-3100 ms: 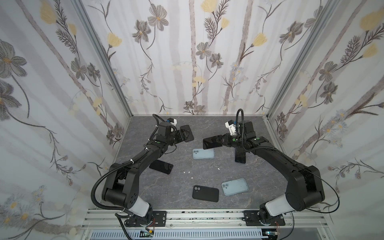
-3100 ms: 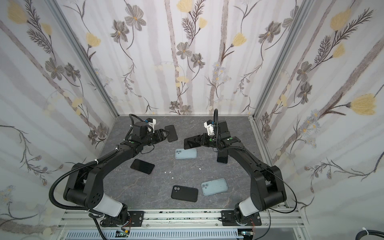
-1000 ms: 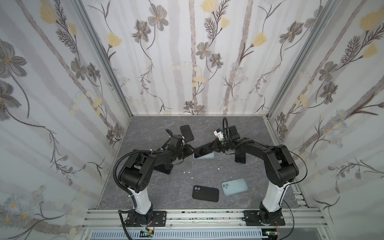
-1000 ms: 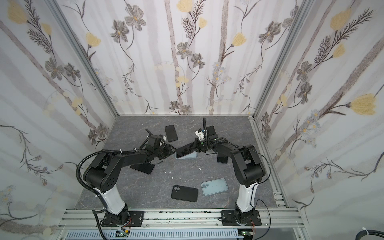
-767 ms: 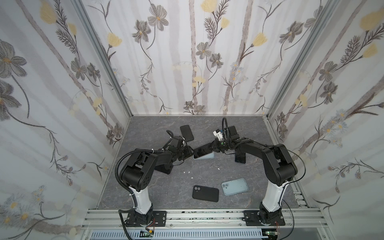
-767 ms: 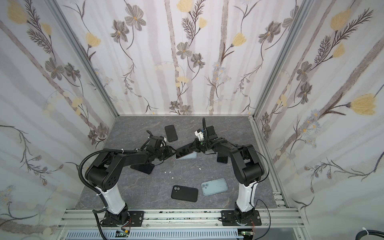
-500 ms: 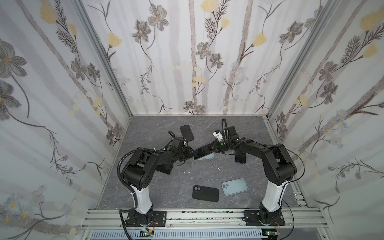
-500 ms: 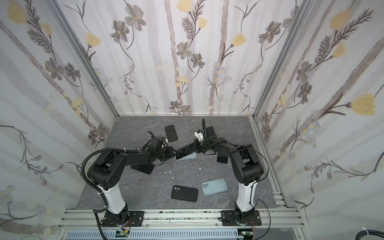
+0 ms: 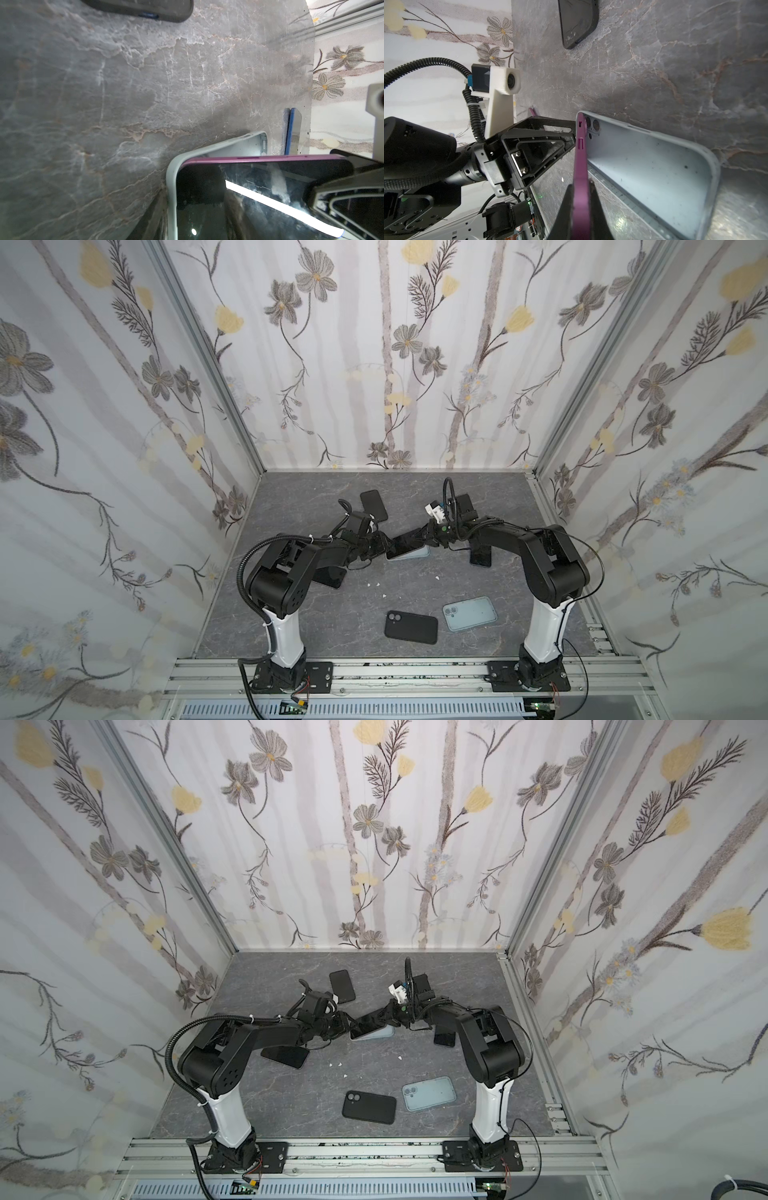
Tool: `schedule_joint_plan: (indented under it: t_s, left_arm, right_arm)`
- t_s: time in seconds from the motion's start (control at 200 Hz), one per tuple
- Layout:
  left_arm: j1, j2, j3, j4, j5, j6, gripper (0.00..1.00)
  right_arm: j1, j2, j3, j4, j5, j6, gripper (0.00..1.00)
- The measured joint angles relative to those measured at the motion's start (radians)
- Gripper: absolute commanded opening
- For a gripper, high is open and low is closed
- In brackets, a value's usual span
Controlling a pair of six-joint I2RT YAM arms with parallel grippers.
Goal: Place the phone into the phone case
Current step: 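Press the pink-edged phone down into the light blue case with the right gripper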
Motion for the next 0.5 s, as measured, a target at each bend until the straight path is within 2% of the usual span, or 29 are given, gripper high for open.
schedule_joint_plan:
  t_s: [0.28, 0.385, 0.5]
  left_arm:
    - [-0.001, 0.004, 0.001, -0.003, -0.004, 0.006, 0.43]
    - [-0.001, 0.003, 0.002, -0.007, -0.006, 0.007, 0.43]
    - [-0.003, 0.003, 0.007, -0.014, -0.007, 0.008, 0.43]
  right_arm:
    - [-0.012, 0.017, -0.016, 0.033, -0.019, 0.000, 0.06]
    - [-0.014, 0.015, -0.019, 0.032, -0.015, -0.007, 0.12]
    - [-0.009, 0.006, -0.019, -0.005, 0.041, -0.026, 0.19]
